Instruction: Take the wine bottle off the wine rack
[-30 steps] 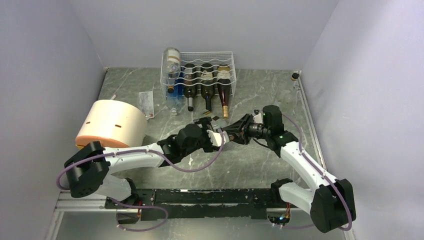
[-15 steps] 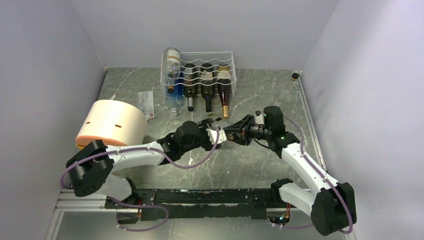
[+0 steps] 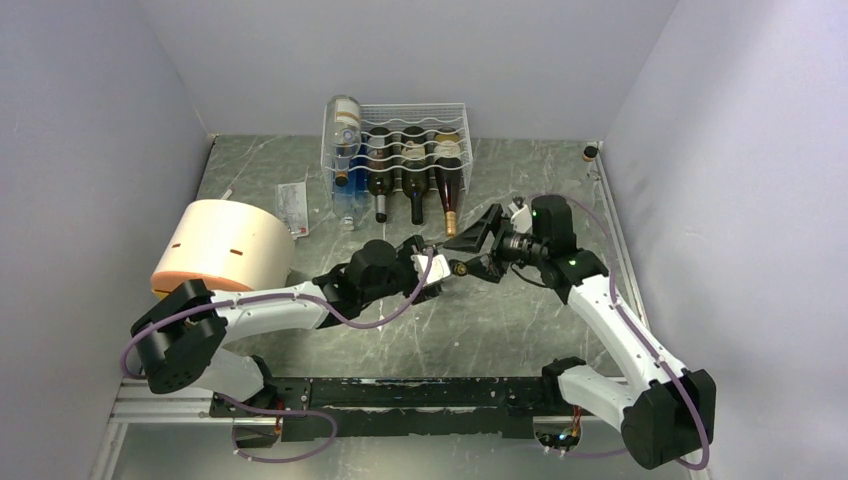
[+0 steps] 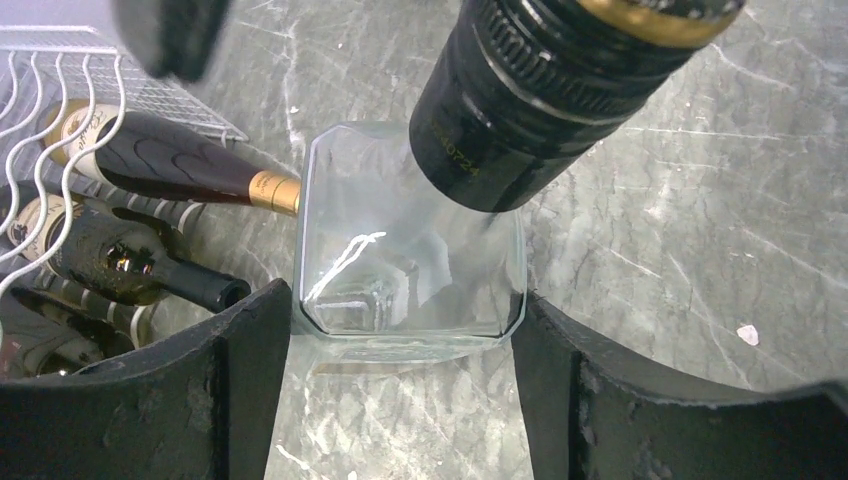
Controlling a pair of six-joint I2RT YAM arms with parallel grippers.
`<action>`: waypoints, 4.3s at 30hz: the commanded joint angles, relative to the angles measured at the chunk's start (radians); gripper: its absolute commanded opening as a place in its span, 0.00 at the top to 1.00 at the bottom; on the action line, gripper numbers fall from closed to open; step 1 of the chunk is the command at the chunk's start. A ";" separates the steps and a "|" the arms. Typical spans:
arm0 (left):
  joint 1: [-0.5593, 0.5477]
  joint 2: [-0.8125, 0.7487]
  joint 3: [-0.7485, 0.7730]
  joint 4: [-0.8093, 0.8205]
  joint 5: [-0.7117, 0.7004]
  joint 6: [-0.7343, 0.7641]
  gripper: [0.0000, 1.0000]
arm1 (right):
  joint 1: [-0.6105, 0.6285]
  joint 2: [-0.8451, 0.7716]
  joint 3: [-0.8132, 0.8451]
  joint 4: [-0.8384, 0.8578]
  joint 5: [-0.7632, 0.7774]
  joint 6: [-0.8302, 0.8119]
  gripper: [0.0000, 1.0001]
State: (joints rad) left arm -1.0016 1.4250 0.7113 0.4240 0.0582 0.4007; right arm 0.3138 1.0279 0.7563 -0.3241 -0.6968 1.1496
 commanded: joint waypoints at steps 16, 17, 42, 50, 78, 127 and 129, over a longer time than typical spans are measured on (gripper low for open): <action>0.046 -0.057 0.085 -0.002 0.025 -0.337 0.60 | -0.006 -0.269 0.254 -0.086 0.385 -0.957 0.00; 0.047 -0.050 0.096 -0.017 0.016 -0.346 0.60 | -0.007 -0.281 0.219 -0.059 0.340 -0.979 0.00; 0.082 -0.016 0.169 -0.111 0.032 -0.418 0.58 | 0.166 -0.069 0.078 0.282 0.254 -1.069 0.41; 0.083 -0.003 0.186 -0.132 0.026 -0.424 0.56 | 0.208 0.012 0.089 0.308 0.328 -1.046 0.45; 0.083 -0.221 0.126 -0.102 -0.048 -0.441 0.01 | 0.217 -0.075 0.303 -0.075 1.091 -0.862 1.00; 0.083 -0.283 0.130 -0.146 -0.173 -0.457 0.00 | -0.132 0.431 0.590 -0.677 1.931 0.177 0.68; 0.082 -0.285 0.130 -0.146 -0.176 -0.456 0.00 | -0.133 0.421 0.585 -0.677 1.923 0.169 0.54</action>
State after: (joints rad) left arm -0.9154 1.1584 0.8417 0.2771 -0.0975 -0.0597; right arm 0.1886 1.4494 1.3159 -1.0187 1.2041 1.2388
